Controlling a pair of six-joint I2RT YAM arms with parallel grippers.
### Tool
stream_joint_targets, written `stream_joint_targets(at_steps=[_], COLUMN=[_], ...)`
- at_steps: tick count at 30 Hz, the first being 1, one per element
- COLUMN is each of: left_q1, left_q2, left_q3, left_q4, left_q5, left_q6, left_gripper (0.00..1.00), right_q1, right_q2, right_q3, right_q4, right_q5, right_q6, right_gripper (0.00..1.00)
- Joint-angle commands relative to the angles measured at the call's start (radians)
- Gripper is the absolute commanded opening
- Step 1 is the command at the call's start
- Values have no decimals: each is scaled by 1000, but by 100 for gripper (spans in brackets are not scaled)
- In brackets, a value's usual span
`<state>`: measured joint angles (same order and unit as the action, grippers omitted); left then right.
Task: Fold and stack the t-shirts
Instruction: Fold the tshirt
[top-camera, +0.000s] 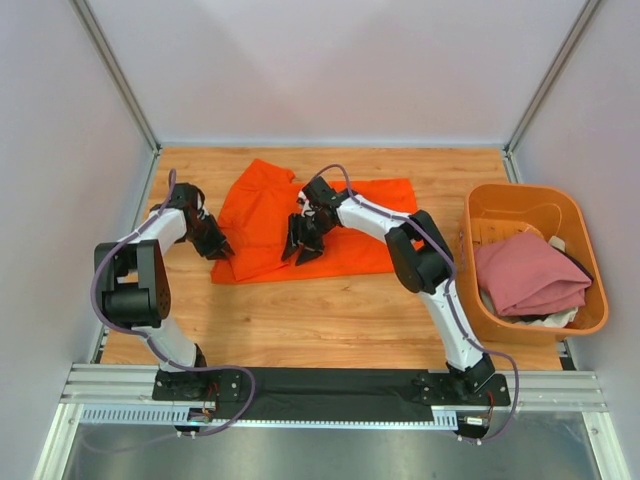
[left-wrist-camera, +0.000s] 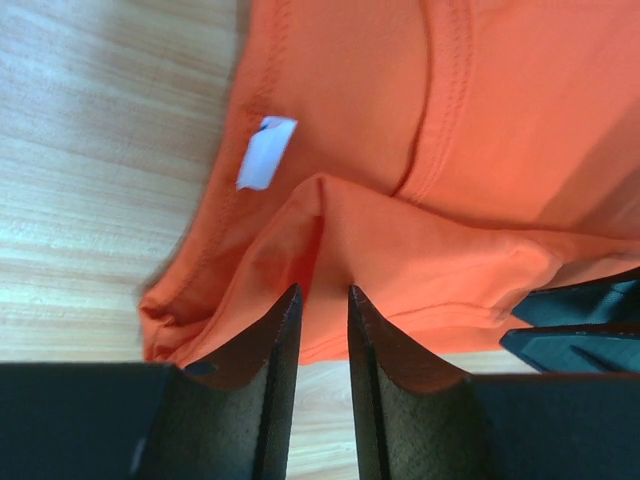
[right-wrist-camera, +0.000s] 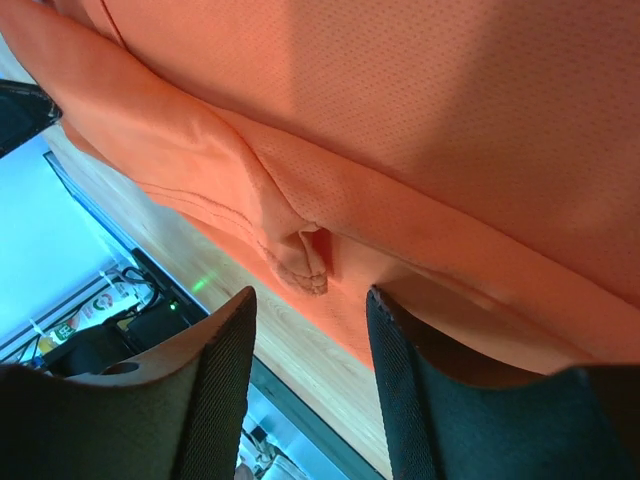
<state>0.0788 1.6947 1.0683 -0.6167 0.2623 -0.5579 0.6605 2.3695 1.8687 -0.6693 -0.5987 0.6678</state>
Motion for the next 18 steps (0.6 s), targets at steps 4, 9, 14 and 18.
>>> stream_joint_targets(at_steps=[4,9,14,18], left_q1=[3,1,-14,-34], left_q2=[46,-47,-188,-184], left_q3=[85,102,32,-39], left_q4=[-13,-72,-51,47], left_q5=[-41,-54,14,118], left_q6=[42,30,-14,-83], left_gripper=[31,43,40,29], right_q1=[5,-5,-80,-173], right_q2=[16,-30,-142,-203], right_q3=[66,158,92,-11], right_q4=[-2,-228,-285,-256], right_q5=[43,186,226,217], right_q6=[26,-92,-143,-135], right_gripper=[46,53,64,63])
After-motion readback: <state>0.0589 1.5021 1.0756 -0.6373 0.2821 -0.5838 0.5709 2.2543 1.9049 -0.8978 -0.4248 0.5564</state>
